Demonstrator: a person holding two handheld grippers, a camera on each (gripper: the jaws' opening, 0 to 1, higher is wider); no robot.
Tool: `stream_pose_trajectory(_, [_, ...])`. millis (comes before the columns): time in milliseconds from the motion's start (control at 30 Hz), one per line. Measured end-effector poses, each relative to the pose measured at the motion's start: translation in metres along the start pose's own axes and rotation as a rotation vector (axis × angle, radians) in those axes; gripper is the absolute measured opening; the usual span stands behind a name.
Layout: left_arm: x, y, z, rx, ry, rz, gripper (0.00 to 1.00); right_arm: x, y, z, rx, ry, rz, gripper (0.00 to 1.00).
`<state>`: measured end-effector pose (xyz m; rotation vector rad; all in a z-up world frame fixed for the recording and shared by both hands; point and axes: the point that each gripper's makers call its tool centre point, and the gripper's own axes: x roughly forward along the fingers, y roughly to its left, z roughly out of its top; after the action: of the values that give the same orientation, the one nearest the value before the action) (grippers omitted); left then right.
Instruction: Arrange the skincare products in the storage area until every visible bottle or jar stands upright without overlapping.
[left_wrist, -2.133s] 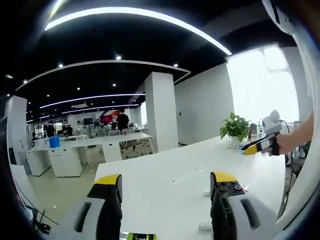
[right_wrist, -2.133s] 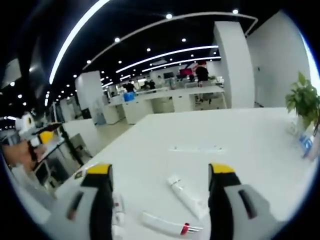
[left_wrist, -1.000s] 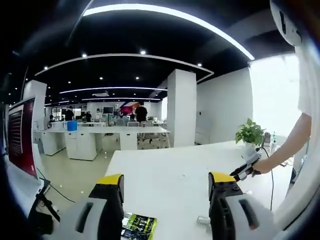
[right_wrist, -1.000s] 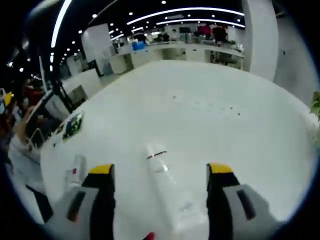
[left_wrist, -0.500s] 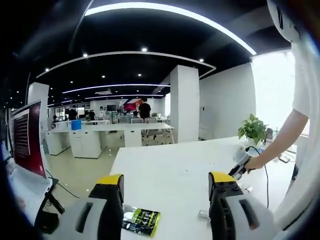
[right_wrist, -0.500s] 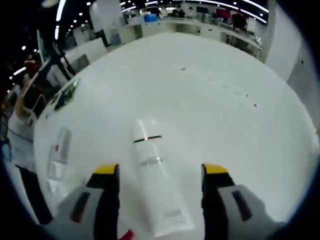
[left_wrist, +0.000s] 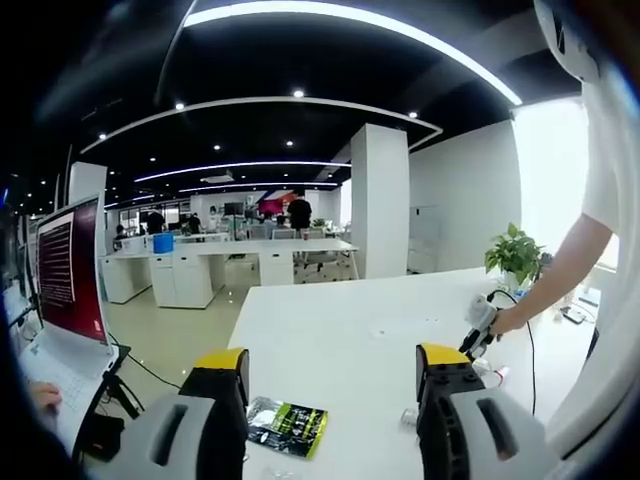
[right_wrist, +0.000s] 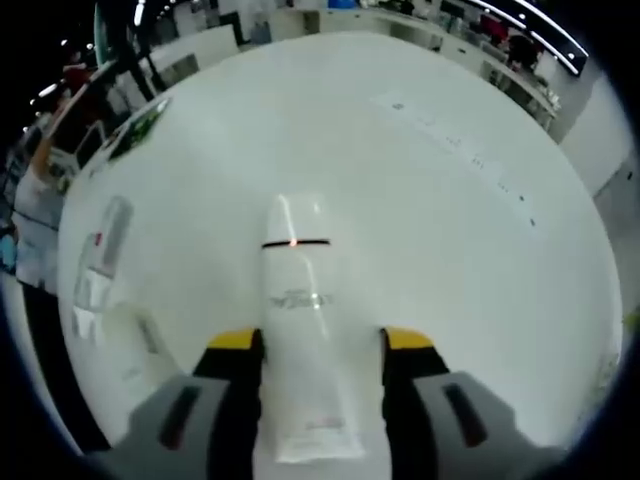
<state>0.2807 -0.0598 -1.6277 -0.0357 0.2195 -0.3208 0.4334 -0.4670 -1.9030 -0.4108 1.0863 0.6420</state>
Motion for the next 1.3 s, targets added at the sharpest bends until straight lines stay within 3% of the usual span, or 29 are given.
stream_pose_trajectory(100, [-0.002,0.002,0.0,-0.004,0.002,0.007,0.69,-0.002,0.004,0.001,-0.045,-0.002,0.019,0.37])
stream_pose_trajectory(167, [-0.002,0.003,-0.001,-0.006,0.003,0.01,0.69,-0.001,0.006,0.007,-0.12,-0.023,0.039,0.32])
stream_pose_trajectory(200, [-0.003,0.004,-0.001,-0.004,0.006,0.011,0.69,-0.003,0.006,0.004,-0.085,-0.004,0.035,0.32])
stream_pose_trajectory(367, [-0.004,0.004,0.0,0.003,0.014,0.011,0.68,-0.004,0.006,0.004,-0.082,0.0,0.035,0.3])
stream_pose_trajectory(900, [-0.011,0.008,-0.005,-0.026,0.015,0.025,0.65,-0.006,0.019,0.006,-0.188,0.033,-0.008,0.18])
stream_pose_trajectory(1300, [-0.012,0.008,-0.01,-0.04,0.016,0.012,0.63,-0.013,0.033,0.005,-0.183,0.044,0.042,0.05])
